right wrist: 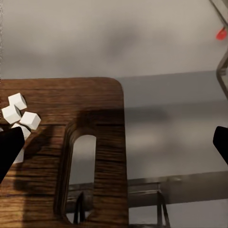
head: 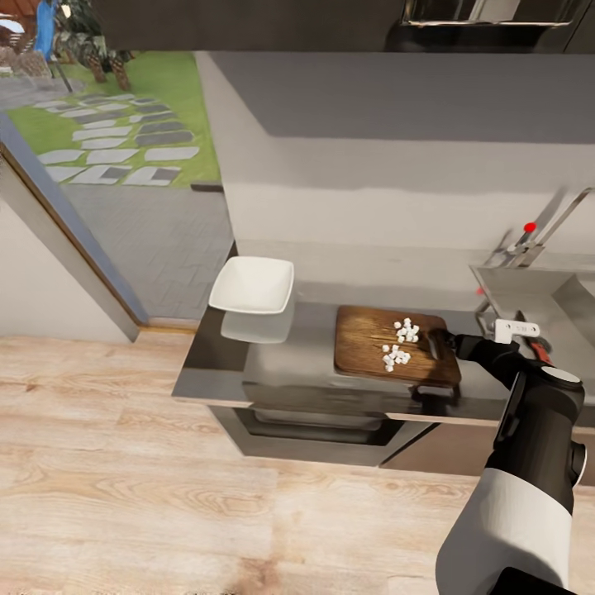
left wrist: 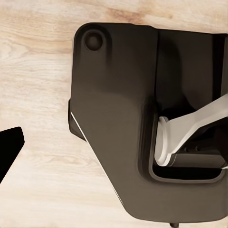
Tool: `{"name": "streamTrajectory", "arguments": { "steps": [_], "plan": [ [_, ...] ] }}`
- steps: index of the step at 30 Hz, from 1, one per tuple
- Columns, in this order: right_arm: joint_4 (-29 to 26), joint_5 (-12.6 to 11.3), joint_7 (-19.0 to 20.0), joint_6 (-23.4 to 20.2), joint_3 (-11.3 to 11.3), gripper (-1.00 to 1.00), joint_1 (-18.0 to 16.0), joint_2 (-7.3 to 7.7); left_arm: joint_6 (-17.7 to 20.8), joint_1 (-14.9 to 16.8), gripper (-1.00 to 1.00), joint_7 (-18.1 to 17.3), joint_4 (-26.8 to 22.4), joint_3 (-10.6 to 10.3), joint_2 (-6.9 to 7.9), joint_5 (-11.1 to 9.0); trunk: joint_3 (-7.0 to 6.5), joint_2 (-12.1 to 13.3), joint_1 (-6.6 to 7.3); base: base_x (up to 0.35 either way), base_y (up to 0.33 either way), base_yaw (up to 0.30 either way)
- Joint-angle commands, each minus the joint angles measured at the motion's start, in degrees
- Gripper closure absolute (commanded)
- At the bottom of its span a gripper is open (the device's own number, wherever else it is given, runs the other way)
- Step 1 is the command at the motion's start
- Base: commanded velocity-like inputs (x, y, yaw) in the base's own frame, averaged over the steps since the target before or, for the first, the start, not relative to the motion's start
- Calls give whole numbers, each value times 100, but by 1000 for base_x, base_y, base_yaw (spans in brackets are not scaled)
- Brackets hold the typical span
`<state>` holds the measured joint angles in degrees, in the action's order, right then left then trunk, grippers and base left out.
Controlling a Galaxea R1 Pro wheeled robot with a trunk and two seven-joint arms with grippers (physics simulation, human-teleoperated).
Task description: In the kitchen, take the Vidalia onion out of the sink, dice it on the chopping board with the paring knife, put the diced onion into the bowl on the countertop, then place both the paring knife and the chopping board into the sink.
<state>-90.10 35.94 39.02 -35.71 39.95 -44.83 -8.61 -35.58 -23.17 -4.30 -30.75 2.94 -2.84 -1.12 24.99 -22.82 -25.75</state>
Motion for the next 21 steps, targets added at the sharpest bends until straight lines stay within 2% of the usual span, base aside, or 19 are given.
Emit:
{"name": "streamTrajectory", "arguments": {
  "steps": [1, 5, 12, 21],
  "plan": [
    [-7, 58, 57, -6, 13, -100, -9, -2, -1, -3, -100, -45, -10, 29, -6, -11, 13, -10, -3, 0, 0, 65],
    [-7, 65, 41, 0, 28, -100, -9, 29, -1, -3, -100, -45, -10, 31, -6, -11, 30, -10, -3, 0, -27, 65],
    [-7, 71, 41, 2, 36, -100, -9, 35, -1, -3, -100, -45, -10, 27, -6, -9, 54, -10, -3, 0, -188, 30],
    [-7, 71, 51, 0, 29, -100, -9, 35, -2, -3, -100, -45, -10, 29, -6, -11, 56, -10, -3, 0, -23, 1]
  ]
}}
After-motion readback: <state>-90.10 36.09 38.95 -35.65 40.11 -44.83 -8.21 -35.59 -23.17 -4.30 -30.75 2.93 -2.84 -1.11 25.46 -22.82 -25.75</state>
